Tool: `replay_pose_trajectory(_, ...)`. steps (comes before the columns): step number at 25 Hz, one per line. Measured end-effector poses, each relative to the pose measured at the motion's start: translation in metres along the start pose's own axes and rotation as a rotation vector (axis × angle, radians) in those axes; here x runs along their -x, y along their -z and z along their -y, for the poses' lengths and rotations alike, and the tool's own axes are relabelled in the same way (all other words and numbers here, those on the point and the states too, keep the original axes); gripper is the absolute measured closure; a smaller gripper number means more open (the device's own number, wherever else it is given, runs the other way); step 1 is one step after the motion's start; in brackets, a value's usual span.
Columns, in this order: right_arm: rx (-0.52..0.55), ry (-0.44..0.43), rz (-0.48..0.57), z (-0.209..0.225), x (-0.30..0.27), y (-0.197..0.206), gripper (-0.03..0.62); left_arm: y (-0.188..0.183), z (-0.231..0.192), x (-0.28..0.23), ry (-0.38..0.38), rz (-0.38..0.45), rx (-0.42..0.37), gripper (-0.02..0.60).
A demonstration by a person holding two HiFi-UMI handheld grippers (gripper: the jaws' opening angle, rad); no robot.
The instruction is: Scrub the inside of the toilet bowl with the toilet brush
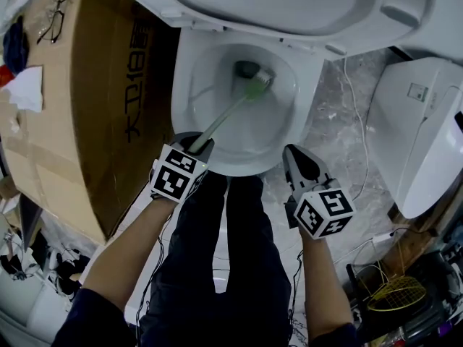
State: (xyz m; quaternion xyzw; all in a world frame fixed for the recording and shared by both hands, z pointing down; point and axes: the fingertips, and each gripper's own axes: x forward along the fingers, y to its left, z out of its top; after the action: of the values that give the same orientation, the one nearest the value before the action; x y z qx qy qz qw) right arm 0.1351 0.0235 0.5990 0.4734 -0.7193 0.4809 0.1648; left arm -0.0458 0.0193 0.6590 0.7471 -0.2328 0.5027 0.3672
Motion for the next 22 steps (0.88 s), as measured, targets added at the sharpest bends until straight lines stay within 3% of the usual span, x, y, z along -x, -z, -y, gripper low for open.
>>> replay_pose_trajectory(22, 0.043, -0.037, -0.049, -0.031, -0.021, 0.015, 0.591, 0.064, -0.006, 0.014, 0.025, -0.065, 0.019, 0.502)
